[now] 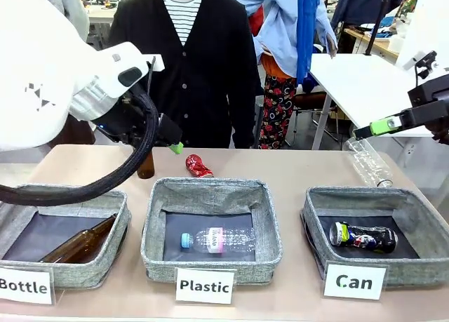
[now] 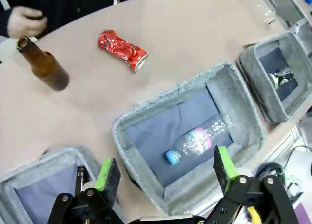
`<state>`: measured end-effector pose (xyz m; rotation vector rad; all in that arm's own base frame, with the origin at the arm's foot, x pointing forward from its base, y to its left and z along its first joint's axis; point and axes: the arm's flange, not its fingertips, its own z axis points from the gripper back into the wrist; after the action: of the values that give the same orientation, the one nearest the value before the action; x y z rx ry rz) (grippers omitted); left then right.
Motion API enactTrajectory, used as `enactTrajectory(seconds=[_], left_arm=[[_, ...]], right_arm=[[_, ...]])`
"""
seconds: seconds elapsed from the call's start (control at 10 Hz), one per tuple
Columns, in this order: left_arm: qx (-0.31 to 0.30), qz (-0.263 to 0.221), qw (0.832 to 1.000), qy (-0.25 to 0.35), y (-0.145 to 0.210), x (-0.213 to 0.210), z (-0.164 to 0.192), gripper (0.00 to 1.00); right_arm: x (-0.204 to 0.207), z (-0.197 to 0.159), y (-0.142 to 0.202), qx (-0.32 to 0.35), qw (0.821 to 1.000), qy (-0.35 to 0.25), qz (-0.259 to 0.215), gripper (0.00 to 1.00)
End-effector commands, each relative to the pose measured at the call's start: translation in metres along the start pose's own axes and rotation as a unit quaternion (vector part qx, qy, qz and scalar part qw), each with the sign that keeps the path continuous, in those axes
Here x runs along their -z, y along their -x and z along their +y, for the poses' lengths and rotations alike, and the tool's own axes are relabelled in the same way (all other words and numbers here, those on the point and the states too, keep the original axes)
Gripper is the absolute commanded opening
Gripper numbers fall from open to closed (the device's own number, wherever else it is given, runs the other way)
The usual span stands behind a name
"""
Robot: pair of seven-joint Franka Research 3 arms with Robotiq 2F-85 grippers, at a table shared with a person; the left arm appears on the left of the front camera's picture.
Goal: Sort the can waste into the basket.
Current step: Pick up the can waste from the table and place it in the right Fabric basket.
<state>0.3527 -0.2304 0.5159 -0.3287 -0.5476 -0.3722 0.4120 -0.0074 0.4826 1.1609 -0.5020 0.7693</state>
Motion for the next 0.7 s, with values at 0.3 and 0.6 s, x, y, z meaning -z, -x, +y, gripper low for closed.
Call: enactTrajectory(seconds=[0.3,0.6], left_arm=[[-0.047,0.006,0.998,0.027,-0.021,0.015,-0.014,1.0],[-0.025,0.069,0.997,0.005,0.009,-0.099,0.055,1.0]], right_arm=[[0.001,0.001,0.002,-0.01,1.0,0.006,-0.002,1.0],[0.001,0.001,0.002,-0.01,1.0,0.006,-0.002,1.0]])
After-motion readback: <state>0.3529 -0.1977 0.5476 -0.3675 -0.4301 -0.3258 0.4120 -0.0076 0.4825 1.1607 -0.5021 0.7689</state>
